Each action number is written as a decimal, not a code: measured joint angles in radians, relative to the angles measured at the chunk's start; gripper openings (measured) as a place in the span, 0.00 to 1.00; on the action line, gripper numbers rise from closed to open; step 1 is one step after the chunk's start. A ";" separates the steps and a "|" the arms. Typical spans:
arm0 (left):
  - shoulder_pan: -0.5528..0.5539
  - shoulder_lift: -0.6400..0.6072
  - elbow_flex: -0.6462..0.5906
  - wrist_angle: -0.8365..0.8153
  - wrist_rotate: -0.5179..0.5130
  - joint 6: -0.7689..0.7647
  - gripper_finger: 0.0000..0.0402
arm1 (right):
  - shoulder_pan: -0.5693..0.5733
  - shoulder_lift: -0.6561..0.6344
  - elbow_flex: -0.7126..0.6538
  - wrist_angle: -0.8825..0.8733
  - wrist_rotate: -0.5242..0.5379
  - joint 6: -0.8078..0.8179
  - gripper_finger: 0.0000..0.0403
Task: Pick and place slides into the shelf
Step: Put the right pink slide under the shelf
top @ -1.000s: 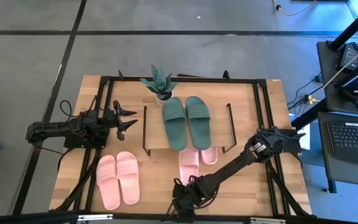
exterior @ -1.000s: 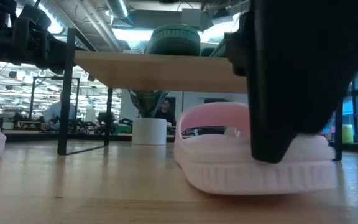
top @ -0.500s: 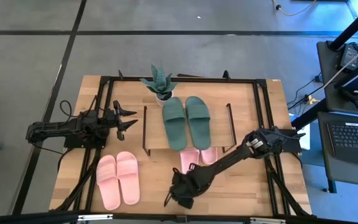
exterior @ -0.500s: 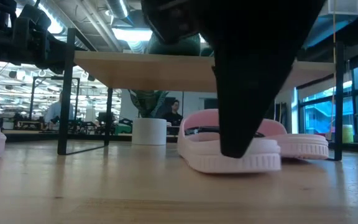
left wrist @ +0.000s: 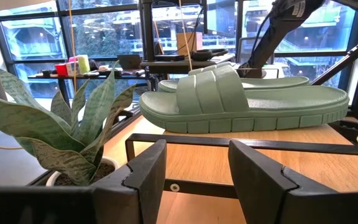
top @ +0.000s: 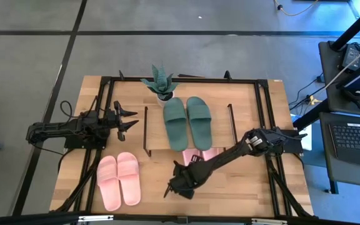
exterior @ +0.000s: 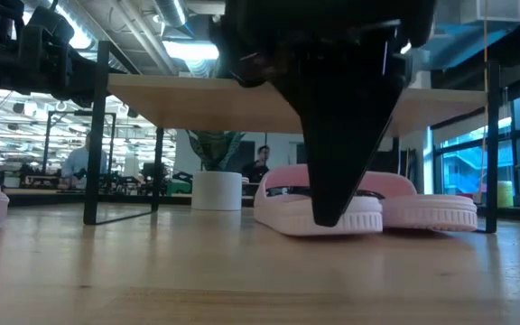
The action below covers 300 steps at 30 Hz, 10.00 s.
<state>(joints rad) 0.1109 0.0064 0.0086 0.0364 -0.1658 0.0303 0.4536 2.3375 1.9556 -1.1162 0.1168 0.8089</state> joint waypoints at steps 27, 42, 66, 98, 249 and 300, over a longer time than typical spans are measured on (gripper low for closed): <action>0.000 0.000 0.000 0.000 0.000 0.000 0.41 | 0.053 -0.001 0.224 -0.050 0.203 -0.131 0.55; 0.000 0.000 0.000 0.001 0.000 -0.003 0.41 | 0.128 -0.036 0.379 -0.229 0.484 -0.351 0.55; 0.000 0.000 0.000 0.001 -0.001 -0.001 0.41 | 0.165 -0.733 -0.022 -0.211 0.731 -0.450 0.55; 0.000 0.000 0.000 0.105 -0.010 0.005 0.41 | -0.003 -2.208 -1.558 0.827 0.587 -0.850 0.55; -0.869 2.014 1.437 -1.434 -0.194 -1.259 0.03 | -0.067 -2.262 -1.569 0.688 0.458 -0.922 0.55; -0.517 2.209 1.956 -1.312 -0.200 -0.596 0.00 | -0.067 -2.261 -1.570 0.686 0.457 -0.922 0.55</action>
<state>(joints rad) -0.4064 2.2155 1.9644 -1.2751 -0.3659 -0.5661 0.3866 0.0765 0.3859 -0.4297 0.5739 -0.1127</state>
